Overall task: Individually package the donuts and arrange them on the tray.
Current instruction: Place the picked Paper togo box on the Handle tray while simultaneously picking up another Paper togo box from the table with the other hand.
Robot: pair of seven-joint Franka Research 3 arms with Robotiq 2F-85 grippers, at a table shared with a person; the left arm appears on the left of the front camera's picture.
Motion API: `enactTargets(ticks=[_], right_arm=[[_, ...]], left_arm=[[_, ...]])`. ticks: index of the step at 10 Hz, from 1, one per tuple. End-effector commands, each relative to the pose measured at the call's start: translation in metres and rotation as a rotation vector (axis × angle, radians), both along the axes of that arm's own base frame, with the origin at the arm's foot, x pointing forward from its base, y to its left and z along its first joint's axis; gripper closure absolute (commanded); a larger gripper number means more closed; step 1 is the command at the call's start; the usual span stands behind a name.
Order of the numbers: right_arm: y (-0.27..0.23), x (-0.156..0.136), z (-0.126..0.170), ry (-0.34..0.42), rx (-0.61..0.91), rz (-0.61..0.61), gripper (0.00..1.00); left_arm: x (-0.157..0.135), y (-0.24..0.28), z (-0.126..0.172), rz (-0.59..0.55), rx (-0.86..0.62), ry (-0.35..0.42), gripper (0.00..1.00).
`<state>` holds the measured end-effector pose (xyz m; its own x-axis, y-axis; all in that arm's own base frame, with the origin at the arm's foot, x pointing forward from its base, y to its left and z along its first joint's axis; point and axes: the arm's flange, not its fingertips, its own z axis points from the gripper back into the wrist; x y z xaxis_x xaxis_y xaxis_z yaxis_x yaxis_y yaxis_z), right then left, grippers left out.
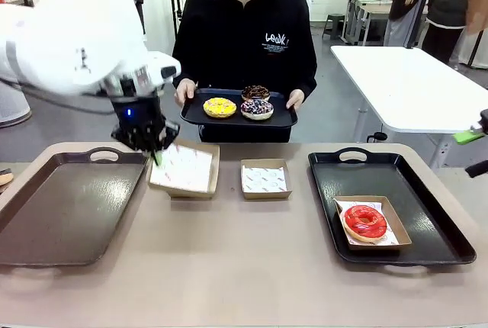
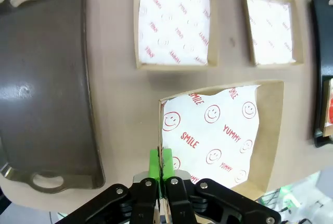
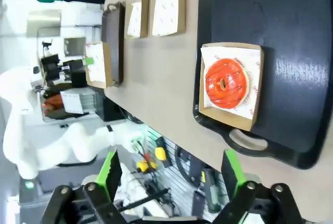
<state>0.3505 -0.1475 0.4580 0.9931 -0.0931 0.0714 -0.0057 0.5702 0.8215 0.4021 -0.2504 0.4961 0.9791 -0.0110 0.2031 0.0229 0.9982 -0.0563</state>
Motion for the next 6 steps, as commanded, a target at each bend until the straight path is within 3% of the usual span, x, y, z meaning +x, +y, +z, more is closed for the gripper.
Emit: enactTargets(ticks=[1, 3, 6], right_arm=[[-0.021, -0.011, -0.017, -0.004, 0.1, -0.064, 0.0], [-0.043, -0.038, -0.031, -0.024, 0.175, -0.112, 0.0], [-0.066, -0.067, -0.049, -0.045, 0.241, -0.164, 0.0]], left_arm=[[0.031, -0.004, 0.017, 0.014, 0.006, -0.009, 1.0], [0.061, -0.008, 0.03, 0.033, 0.005, -0.027, 1.0], [0.098, -0.011, 0.025, 0.051, 0.004, -0.021, 1.0]])
